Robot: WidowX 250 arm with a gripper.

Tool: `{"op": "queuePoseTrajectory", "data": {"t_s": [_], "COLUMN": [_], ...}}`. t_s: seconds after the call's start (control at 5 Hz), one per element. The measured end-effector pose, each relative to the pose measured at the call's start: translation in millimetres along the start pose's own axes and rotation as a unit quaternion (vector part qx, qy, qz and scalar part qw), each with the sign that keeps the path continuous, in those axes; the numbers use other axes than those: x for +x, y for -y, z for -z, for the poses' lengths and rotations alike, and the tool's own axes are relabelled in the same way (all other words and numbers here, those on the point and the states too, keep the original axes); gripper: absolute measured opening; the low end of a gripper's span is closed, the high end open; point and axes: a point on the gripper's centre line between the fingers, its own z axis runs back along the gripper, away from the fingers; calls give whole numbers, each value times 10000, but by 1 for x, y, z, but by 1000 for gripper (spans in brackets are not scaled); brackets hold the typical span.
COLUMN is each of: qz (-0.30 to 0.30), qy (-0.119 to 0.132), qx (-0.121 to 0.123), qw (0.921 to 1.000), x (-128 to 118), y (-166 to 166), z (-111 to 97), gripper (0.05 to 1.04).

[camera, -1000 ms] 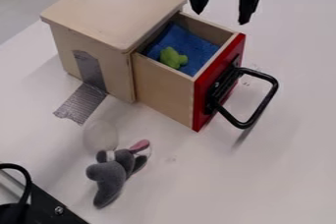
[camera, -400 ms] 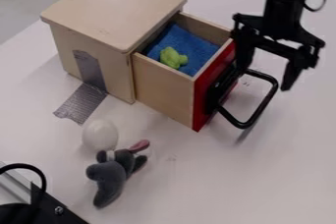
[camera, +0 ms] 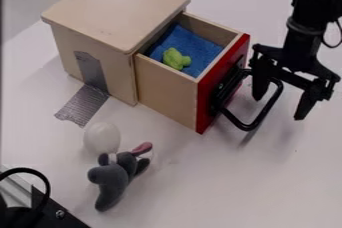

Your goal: Close the drawer

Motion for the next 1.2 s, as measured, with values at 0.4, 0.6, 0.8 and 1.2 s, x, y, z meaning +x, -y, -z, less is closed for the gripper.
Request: {"op": "queuePoseTrajectory", "data": {"t_s": [0.4, 0.6, 0.8, 1.2], "qz": [-5, -34, -95, -1221], "qy": [-316, -284, -230, 78], "qx": [136, 168, 240, 3], "qw": [9994, 9994, 9994, 9925], "x": [2, 0, -9, -12], "y": [-1, -9, -27, -118], "z": [21, 20, 18, -4], "gripper": [412, 258, 245, 167]}}
